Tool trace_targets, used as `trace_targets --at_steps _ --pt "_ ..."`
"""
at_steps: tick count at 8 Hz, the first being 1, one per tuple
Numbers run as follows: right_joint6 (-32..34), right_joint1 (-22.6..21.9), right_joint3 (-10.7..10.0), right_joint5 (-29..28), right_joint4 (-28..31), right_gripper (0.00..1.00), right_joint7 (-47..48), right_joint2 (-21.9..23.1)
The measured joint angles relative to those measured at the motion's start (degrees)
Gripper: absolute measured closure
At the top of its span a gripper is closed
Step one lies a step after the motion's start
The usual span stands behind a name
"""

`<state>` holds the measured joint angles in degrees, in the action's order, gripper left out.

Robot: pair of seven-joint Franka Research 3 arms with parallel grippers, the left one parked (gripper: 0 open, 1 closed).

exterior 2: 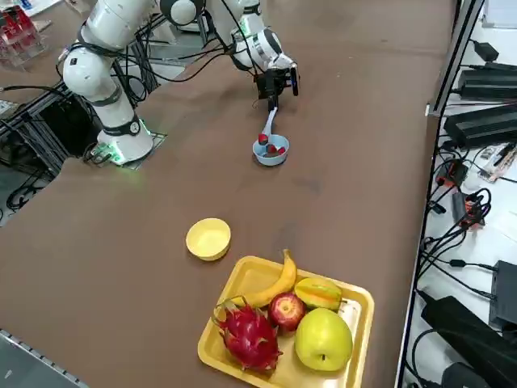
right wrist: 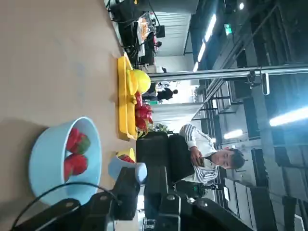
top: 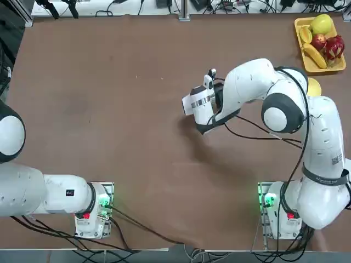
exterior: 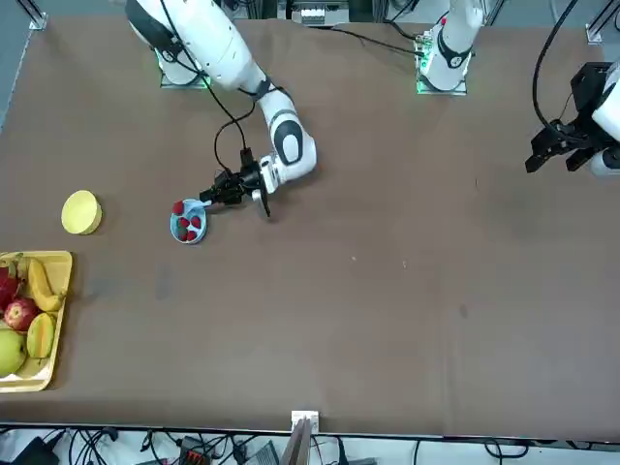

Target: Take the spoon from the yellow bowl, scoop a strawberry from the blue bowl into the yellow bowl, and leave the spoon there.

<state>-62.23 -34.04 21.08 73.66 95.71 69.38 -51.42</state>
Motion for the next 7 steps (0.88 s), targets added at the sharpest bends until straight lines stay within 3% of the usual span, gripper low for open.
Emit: trace_targets --at_steps 3,5,7 --pt "0.5 1.3 -1.2 0.3 -3.4 0.89 -2.1 0.6" --pt "-0.2 4.8 -1.2 0.4 -3.5 0.89 -2.9 3.2" --pt "-4.9 9.8 -1.3 0.5 -0.5 0.89 -3.9 7.9"
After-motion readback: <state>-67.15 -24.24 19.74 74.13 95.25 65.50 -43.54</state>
